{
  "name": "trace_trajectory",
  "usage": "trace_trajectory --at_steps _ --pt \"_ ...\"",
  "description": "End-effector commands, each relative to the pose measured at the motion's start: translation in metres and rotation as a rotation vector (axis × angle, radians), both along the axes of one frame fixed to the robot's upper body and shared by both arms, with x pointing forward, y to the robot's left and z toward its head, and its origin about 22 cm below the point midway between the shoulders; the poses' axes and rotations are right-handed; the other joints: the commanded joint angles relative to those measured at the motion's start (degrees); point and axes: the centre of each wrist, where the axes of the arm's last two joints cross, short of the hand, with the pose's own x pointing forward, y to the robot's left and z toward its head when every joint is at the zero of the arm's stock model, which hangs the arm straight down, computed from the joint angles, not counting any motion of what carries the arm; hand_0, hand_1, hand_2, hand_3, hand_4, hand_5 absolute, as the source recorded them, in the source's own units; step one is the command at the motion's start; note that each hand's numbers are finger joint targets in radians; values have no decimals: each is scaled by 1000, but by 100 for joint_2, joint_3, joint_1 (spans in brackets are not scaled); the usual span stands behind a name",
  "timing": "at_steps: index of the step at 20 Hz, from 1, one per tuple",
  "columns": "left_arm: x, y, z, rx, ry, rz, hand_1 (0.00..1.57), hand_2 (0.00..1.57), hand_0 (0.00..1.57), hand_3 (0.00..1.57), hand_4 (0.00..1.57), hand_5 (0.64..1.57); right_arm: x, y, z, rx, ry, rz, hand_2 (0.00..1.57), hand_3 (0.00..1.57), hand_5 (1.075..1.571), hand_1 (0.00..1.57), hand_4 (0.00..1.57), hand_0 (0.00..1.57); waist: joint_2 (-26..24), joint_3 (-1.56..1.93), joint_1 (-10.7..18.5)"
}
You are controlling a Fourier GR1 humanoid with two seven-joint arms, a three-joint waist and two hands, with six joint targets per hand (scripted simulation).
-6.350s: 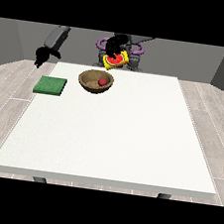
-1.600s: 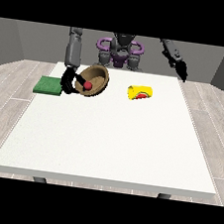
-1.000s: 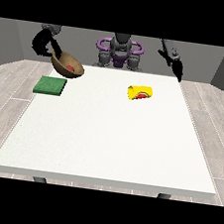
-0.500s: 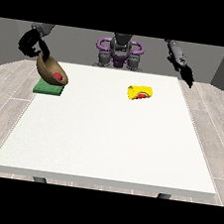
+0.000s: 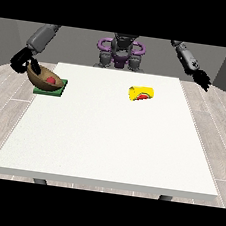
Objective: Pick the cup and pour the ball into the bowl, then pick the bowl and place it on the pad
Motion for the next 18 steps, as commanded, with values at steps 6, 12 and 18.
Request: trace_trajectory --at_steps 6,12,18 --pt "-13 32 24 -6 -77 32 0 0 0 0 861 1168 9 -1 -15 464 -159 -69 1571 1262 1378 1571 635 1571 421 97 32" --pt "-26 43 34 -27 -93 34 0 0 0 0 861 1188 -4 -34 19 527 -266 -148 630 236 1237 146 0 146 493 87 -122" --pt "-33 48 35 -29 -22 64 0 0 0 0 883 1213 -11 -50 51 540 -226 -149 483 31 1297 0 0 0 0 81 -206"
